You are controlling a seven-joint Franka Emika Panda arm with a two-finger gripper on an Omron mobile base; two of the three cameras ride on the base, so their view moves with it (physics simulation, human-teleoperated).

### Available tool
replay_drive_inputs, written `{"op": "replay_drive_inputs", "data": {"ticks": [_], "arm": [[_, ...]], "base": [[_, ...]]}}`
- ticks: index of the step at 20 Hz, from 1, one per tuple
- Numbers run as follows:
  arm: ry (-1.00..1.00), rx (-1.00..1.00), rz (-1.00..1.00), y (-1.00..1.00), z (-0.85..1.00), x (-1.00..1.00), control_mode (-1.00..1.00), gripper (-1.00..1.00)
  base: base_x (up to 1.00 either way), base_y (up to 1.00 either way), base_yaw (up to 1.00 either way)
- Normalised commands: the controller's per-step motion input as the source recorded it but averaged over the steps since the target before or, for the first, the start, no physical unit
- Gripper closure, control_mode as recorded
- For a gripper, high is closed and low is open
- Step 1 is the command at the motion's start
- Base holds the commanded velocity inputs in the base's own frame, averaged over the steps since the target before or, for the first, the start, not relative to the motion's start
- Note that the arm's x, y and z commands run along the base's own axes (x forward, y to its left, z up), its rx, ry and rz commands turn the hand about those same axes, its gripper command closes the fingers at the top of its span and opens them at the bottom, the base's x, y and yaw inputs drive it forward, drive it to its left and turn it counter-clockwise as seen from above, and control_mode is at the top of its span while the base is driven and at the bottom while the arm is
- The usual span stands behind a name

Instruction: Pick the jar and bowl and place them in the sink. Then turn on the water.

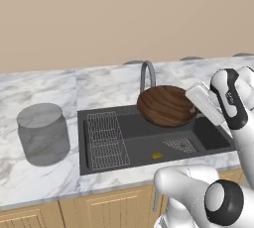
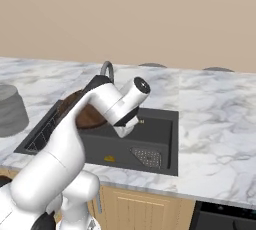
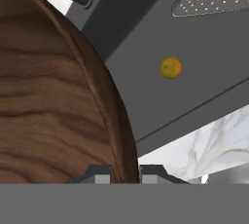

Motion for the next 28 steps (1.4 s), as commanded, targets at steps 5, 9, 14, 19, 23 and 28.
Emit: {"op": "replay_drive_inputs", "data": {"ticks": [5, 9, 14, 19, 23, 28], "arm": [[0.00, -0.04, 0.03, -0.23, -0.43, 0.00, -1.00, 1.00], [0.00, -0.01, 0.04, -0.20, -0.39, 0.01, -1.00, 1.00], [0.00, -0.03, 0.07, -0.03, -0.37, 0.12, -1.00, 1.00], [0.02, -0.08, 0.05, 0.00, -0.41, 0.15, -1.00, 1.00], [0.01, -0.04, 0.02, 0.00, -0.32, 0.23, -1.00, 1.00], [0.00, 0.00, 0.01, 0.03, -0.16, 0.20, -1.00, 1.00]], "base": [[0.00, 0.00, 0.00], [0.00, 0.00, 0.00], [0.00, 0.00, 0.00], [0.00, 0.00, 0.00], [0.00, 0.00, 0.00], [0.00, 0.00, 0.00]]}}
